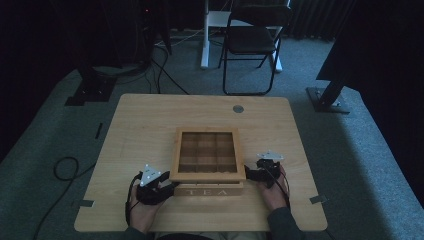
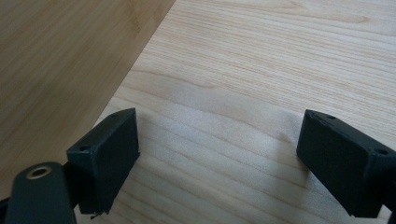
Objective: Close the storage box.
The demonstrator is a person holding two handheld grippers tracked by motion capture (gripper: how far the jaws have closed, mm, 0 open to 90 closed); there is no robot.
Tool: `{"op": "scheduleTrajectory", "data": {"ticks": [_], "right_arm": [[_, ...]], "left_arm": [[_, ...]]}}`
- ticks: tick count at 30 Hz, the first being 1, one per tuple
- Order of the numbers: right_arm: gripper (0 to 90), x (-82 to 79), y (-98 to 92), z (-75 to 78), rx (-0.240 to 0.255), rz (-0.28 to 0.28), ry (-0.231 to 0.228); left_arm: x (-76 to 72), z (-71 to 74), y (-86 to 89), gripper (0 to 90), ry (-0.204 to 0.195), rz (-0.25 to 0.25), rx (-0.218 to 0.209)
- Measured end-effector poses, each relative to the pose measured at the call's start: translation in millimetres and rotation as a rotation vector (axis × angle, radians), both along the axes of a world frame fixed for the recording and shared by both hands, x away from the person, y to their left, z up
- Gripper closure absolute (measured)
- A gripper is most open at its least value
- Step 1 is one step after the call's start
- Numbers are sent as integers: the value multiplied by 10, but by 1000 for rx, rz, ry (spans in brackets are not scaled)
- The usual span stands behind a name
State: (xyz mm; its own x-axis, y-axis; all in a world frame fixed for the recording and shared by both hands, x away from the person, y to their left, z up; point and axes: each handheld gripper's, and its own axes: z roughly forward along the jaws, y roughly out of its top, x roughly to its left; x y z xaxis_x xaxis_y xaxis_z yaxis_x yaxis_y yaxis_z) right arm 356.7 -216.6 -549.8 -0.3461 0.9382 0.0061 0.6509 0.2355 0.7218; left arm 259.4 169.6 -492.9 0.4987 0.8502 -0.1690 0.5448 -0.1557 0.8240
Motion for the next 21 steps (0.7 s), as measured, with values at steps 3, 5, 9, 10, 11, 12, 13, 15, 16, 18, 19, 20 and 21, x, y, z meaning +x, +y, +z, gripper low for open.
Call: {"op": "scheduleTrajectory", "data": {"ticks": [3,5,9,10,11,12,13,15,16,18,19,20,21], "right_arm": [[125,0,0,0,0,0,0],[125,0,0,0,0,0,0],[125,0,0,0,0,0,0],[125,0,0,0,0,0,0],[125,0,0,0,0,0,0],[125,0,0,0,0,0,0],[125,0,0,0,0,0,0],[125,0,0,0,0,0,0],[125,0,0,0,0,0,0],[125,0,0,0,0,0,0],[125,0,0,0,0,0,0],[125,0,0,0,0,0,0],[125,0,0,0,0,0,0]], "left_arm": [[-16,-13,-1,531,2,-1,-4],[-25,-8,-1,541,2,-2,-5],[-32,-8,5,549,0,-5,-7],[-39,-7,6,552,-3,-6,-8],[-39,-7,6,553,-3,-6,-8],[-51,-5,10,553,-2,-4,-13],[-56,-3,15,553,-1,-5,-14],[-69,-4,22,553,-2,-8,-17],[-75,-5,24,553,-1,-9,-18],[-87,-5,27,553,0,-11,-20],[-92,-4,29,553,0,-11,-20],[-99,-4,29,553,2,-11,-21],[-106,-4,31,553,3,-14,-21]]}}
